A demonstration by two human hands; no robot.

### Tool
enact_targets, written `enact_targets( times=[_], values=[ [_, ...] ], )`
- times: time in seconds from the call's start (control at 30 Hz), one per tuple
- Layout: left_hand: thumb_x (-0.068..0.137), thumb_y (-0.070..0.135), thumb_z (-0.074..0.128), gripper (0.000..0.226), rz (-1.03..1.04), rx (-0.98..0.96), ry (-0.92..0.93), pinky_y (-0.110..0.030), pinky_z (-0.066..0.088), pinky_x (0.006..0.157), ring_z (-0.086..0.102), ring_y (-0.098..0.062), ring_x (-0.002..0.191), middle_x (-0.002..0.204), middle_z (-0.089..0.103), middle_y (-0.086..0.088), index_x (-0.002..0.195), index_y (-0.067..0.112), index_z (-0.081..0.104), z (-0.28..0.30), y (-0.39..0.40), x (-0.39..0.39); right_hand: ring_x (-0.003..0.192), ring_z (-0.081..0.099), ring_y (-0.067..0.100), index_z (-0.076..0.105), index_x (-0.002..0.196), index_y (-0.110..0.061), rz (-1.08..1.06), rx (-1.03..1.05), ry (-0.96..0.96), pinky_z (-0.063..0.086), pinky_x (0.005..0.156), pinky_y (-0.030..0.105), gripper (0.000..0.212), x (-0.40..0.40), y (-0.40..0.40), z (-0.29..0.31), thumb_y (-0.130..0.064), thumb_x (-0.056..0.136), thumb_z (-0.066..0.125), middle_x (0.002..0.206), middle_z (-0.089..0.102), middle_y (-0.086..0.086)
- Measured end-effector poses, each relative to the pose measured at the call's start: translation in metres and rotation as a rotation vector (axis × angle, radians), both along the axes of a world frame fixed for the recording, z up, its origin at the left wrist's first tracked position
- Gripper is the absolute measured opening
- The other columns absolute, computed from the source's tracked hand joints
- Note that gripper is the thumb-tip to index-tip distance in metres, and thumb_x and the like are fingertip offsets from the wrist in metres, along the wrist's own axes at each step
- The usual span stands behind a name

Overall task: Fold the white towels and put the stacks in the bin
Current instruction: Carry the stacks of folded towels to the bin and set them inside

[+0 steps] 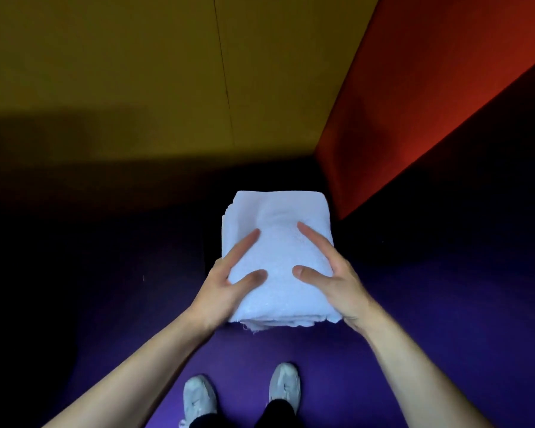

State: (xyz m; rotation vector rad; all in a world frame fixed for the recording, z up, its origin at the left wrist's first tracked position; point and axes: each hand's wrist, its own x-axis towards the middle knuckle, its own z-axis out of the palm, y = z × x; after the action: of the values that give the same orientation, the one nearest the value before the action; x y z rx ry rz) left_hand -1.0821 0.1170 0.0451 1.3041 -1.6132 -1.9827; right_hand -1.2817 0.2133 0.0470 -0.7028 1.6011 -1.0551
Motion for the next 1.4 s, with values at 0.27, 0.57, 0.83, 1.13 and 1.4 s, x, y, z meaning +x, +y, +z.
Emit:
enact_targets(
  times=[0.27, 0.57, 0.83, 1.13, 1.4],
  values=[
    [0.091, 0.019, 0.072, 0.06, 0.087, -0.113, 0.07, -0.004, 0.048, 0.081, 0.059, 0.019, 0.104, 0.119, 0.058, 0.035, 0.14, 0.049, 0.053, -0.207, -0.065, -0.075, 0.124, 0.056, -0.003, 0.055, 0.139, -0.046, 0.057, -0.141, 0.114, 0.047, 0.101, 0.018, 0.067, -0.078, -0.077, -0.198, -0.013, 0.085, 0.076, 0.141, 0.056, -0.019],
    [0.089, 0.028, 0.074, 0.064, 0.114, -0.307, 0.094, -0.011, 0.046, 0.096, 0.054, 0.001, 0.122, 0.139, 0.052, 0.018, 0.143, 0.051, 0.048, -0.33, -0.099, -0.129, 0.124, 0.054, -0.005, 0.057, 0.133, -0.053, 0.119, -0.212, 0.201, 0.046, 0.1, 0.016, 0.065, -0.138, -0.128, -0.31, -0.017, 0.084, 0.077, 0.143, 0.051, -0.02],
    [0.078, 0.051, 0.066, 0.067, 0.16, -0.359, 0.059, -0.028, 0.047, 0.106, 0.049, -0.008, 0.131, 0.146, 0.044, 0.009, 0.138, 0.068, 0.039, -0.341, -0.046, -0.127, 0.127, 0.054, -0.001, 0.055, 0.14, -0.042, 0.205, -0.236, 0.156, 0.048, 0.098, 0.016, 0.072, -0.146, -0.091, -0.308, -0.018, 0.077, 0.079, 0.145, 0.052, -0.019],
    [0.084, 0.036, 0.072, 0.064, 0.175, -0.148, 0.032, -0.032, 0.047, 0.109, 0.054, -0.014, 0.126, 0.143, 0.052, 0.007, 0.138, 0.06, 0.048, -0.369, -0.044, -0.137, 0.121, 0.059, 0.003, 0.06, 0.13, -0.053, 0.212, -0.044, 0.138, 0.05, 0.104, 0.027, 0.063, -0.148, -0.092, -0.337, -0.013, 0.085, 0.076, 0.141, 0.055, -0.015],
    [0.093, 0.021, 0.07, 0.062, 0.214, -0.148, 0.036, 0.001, 0.041, 0.084, 0.052, -0.007, 0.123, 0.136, 0.052, 0.013, 0.143, 0.049, 0.047, -0.435, -0.065, -0.161, 0.125, 0.052, 0.012, 0.055, 0.126, -0.064, 0.269, 0.02, 0.298, 0.046, 0.095, 0.019, 0.06, -0.166, -0.121, -0.385, -0.026, 0.085, 0.074, 0.145, 0.048, -0.004]
  ],
)
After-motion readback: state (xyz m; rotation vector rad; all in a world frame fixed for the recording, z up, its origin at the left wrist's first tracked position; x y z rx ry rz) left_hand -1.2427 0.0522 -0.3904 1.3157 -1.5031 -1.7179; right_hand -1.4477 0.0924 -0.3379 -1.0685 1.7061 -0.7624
